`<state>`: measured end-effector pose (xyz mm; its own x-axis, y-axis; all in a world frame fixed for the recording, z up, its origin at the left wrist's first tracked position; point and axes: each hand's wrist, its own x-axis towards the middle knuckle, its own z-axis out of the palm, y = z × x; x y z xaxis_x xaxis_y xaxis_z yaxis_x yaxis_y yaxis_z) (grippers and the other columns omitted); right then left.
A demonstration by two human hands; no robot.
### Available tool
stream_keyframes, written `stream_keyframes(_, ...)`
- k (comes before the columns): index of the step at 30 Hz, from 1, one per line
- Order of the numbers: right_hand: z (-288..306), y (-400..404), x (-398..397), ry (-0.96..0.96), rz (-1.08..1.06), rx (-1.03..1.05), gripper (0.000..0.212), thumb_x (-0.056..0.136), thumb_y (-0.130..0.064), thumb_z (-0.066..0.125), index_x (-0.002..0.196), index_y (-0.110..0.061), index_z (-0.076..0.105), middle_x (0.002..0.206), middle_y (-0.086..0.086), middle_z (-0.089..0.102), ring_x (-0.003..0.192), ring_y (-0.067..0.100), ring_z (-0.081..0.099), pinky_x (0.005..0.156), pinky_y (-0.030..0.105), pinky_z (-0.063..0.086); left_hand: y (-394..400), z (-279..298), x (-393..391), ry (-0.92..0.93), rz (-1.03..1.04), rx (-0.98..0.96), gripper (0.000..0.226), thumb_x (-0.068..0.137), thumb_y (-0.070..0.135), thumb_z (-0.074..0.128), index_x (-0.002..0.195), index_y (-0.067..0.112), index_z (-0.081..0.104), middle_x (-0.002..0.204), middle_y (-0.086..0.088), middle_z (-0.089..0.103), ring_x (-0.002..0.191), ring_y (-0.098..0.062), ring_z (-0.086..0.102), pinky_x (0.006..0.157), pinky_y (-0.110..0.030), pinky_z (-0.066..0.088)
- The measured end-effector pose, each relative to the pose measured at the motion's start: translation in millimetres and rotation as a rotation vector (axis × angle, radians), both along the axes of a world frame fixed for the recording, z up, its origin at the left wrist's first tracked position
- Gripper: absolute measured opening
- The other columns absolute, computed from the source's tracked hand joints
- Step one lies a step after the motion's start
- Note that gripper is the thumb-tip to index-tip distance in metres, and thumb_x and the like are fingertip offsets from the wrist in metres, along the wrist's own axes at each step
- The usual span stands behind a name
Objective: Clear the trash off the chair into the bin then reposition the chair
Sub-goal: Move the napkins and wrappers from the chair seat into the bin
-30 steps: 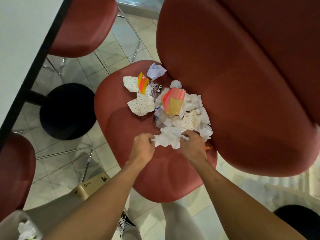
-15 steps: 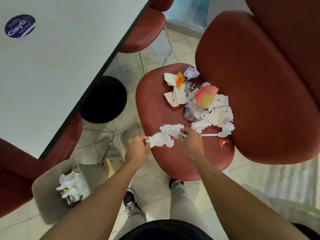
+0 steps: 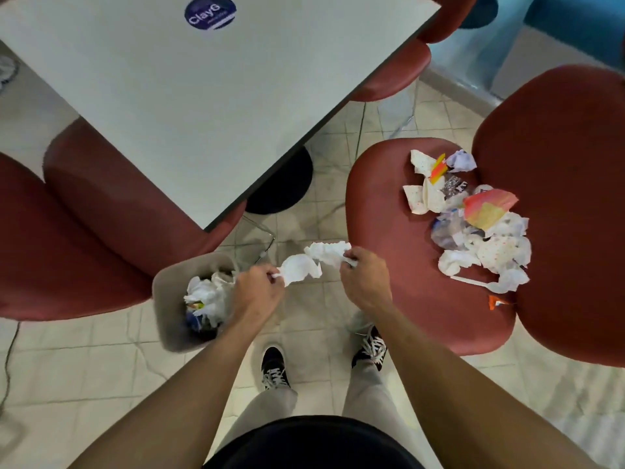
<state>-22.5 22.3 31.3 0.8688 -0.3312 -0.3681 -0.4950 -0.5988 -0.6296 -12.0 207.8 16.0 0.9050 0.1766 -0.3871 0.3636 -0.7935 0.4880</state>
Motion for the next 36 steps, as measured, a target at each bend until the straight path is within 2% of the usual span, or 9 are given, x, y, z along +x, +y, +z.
stream_keyframes(4, -3, 43, 5, 0.011, 0.067, 0.010, 0.026, 0.085, -0.009, 0.053, 0.105, -0.010, 0.068, 0.098, 0.004, 0.070, 0.082, 0.021, 0.062, 0.071, 0.027, 0.047, 44, -1, -9, -0.026, 0.066, 0.011, 0.017, 0.080, 0.021, 0.065, 0.094, 0.021, 0.073, 0.093, -0.004, 0.072, 0.087, -0.026, 0.064, 0.071, -0.031, 0.048)
stream_keyframes(7, -7, 81, 7, 0.031, 0.127, 0.019, 0.028, 0.085, -0.011, 0.053, 0.109, -0.012, 0.067, 0.100, 0.003, 0.070, 0.082, 0.021, 0.064, 0.072, 0.032, 0.053, 79, -2, -18, -0.027, 0.134, 0.028, 0.016, 0.080, 0.023, 0.064, 0.094, 0.021, 0.073, 0.095, -0.002, 0.071, 0.088, -0.024, 0.064, 0.072, -0.032, 0.049)
stream_keyframes(12, -17, 140, 7, 0.052, 0.203, 0.011, 0.028, 0.085, -0.012, 0.056, 0.111, -0.014, 0.067, 0.106, 0.006, 0.070, 0.093, 0.024, 0.065, 0.083, 0.039, 0.055, 131, -11, -35, 0.015, 0.236, 0.056, 0.014, 0.081, 0.024, 0.062, 0.092, 0.023, 0.071, 0.098, -0.001, 0.069, 0.091, -0.027, 0.063, 0.071, -0.032, 0.048)
stream_keyframes(16, -23, 173, 5, 0.095, 0.262, 0.018, 0.032, 0.087, -0.012, 0.054, 0.116, -0.013, 0.066, 0.112, 0.006, 0.069, 0.101, 0.025, 0.064, 0.087, 0.030, 0.052, 160, -19, -46, 0.002, 0.274, 0.086, 0.016, 0.081, 0.022, 0.062, 0.094, 0.020, 0.071, 0.100, -0.004, 0.068, 0.090, -0.029, 0.062, 0.070, -0.032, 0.047)
stream_keyframes(21, -26, 209, 4, 0.110, 0.335, 0.007, 0.029, 0.087, -0.012, 0.054, 0.113, -0.014, 0.067, 0.105, 0.006, 0.071, 0.095, 0.025, 0.065, 0.076, 0.026, 0.047, 188, -29, -53, 0.037, 0.361, 0.095, 0.012, 0.080, 0.025, 0.063, 0.090, 0.021, 0.069, 0.093, -0.003, 0.069, 0.086, -0.028, 0.062, 0.066, -0.029, 0.041)
stream_keyframes(25, -35, 224, 8, 0.182, 0.422, -0.038, 0.031, 0.083, -0.014, 0.057, 0.113, -0.015, 0.066, 0.106, 0.007, 0.070, 0.096, 0.024, 0.064, 0.083, 0.029, 0.050, 200, -37, -54, 0.074, 0.368, 0.097, 0.020, 0.080, 0.036, 0.066, 0.096, 0.024, 0.066, 0.099, -0.001, 0.070, 0.092, -0.028, 0.063, 0.070, -0.030, 0.044)
stream_keyframes(28, -38, 226, 9, 0.321, 0.552, -0.115, 0.025, 0.086, -0.017, 0.055, 0.109, -0.012, 0.064, 0.105, 0.009, 0.068, 0.097, 0.028, 0.064, 0.078, 0.031, 0.050, 204, -41, -53, 0.111, 0.344, 0.108, 0.034, 0.077, 0.048, 0.068, 0.103, 0.027, 0.063, 0.103, 0.000, 0.070, 0.096, -0.027, 0.064, 0.076, -0.033, 0.048)
stream_keyframes(32, -40, 217, 8, 0.381, 0.497, -0.096, 0.024, 0.082, -0.020, 0.056, 0.105, -0.013, 0.064, 0.101, 0.011, 0.068, 0.092, 0.029, 0.065, 0.077, 0.035, 0.055, 200, -41, -47, 0.123, 0.327, 0.084, 0.032, 0.077, 0.047, 0.070, 0.102, 0.028, 0.064, 0.100, -0.002, 0.069, 0.095, -0.027, 0.063, 0.076, -0.032, 0.047)
stream_keyframes(36, -36, 202, 12, 0.393, 0.462, -0.052, 0.033, 0.084, -0.023, 0.061, 0.116, -0.016, 0.061, 0.112, 0.009, 0.066, 0.101, 0.027, 0.063, 0.084, 0.035, 0.054, 188, -37, -39, 0.116, 0.294, 0.070, 0.029, 0.078, 0.047, 0.069, 0.100, 0.030, 0.064, 0.100, 0.000, 0.068, 0.096, -0.026, 0.063, 0.077, -0.031, 0.047)
